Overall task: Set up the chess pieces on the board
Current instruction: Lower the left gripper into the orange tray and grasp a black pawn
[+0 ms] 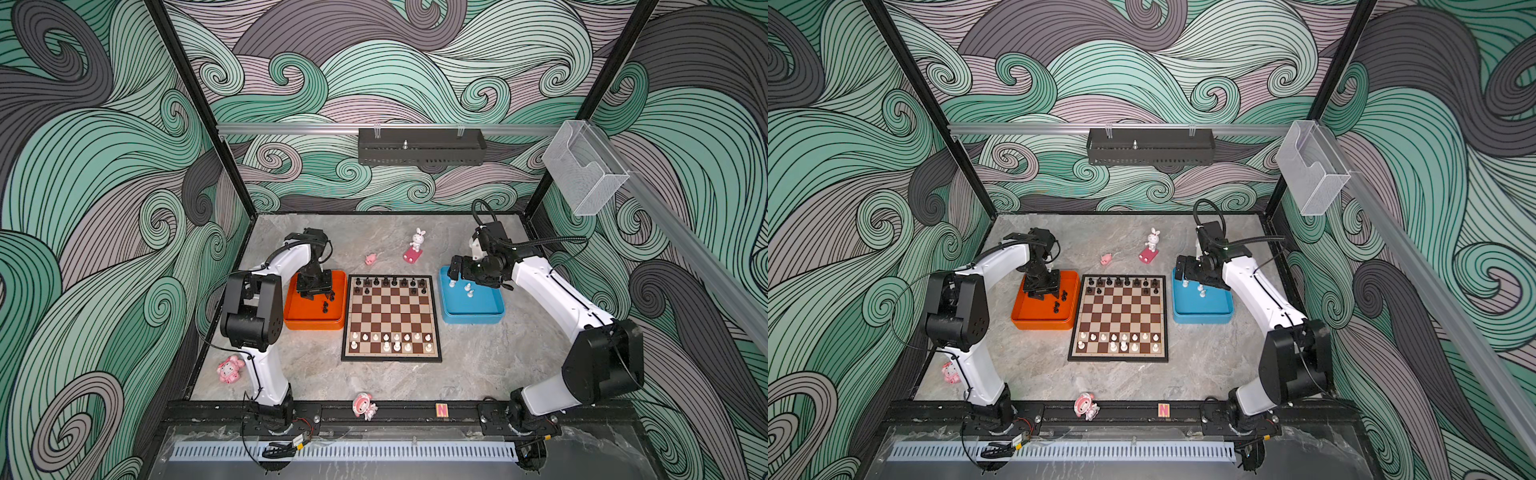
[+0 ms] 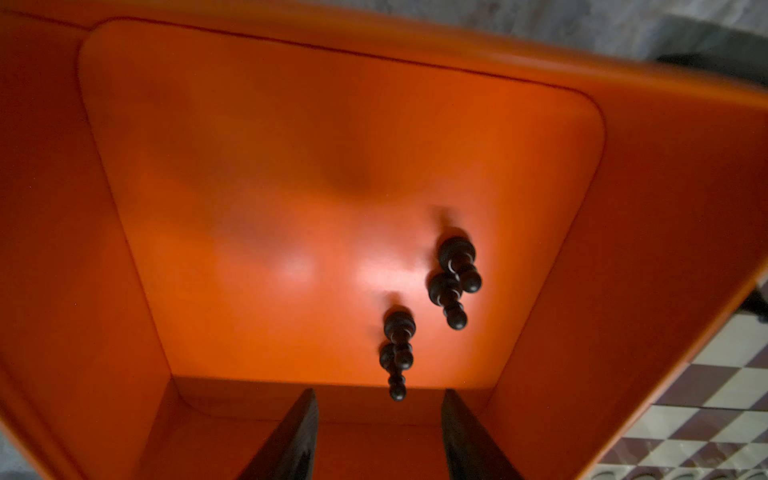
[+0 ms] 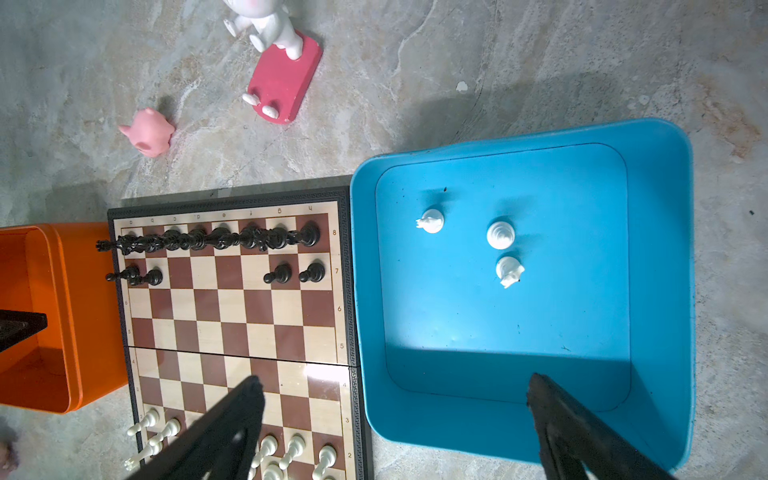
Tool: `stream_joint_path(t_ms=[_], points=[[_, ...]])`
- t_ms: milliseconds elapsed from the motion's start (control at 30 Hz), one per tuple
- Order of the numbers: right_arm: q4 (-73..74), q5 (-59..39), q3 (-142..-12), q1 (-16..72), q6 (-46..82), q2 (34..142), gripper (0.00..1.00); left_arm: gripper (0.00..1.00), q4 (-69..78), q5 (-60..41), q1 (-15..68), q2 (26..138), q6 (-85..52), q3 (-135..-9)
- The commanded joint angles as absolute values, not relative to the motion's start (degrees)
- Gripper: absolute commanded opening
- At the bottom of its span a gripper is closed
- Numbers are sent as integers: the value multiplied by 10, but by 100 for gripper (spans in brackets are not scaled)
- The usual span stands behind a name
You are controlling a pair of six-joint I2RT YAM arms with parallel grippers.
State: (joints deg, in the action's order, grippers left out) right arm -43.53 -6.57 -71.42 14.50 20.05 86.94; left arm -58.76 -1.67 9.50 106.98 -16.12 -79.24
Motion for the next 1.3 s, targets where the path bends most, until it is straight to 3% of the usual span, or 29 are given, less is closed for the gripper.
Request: stream_joint_path(t_ms=[0, 1267], points=[[-435, -73, -708, 141, 195, 875, 99, 49, -587, -10, 105, 1084, -146, -795], [-434, -84, -715, 137, 193, 888, 99, 25, -565, 4, 124, 1129, -138, -793]])
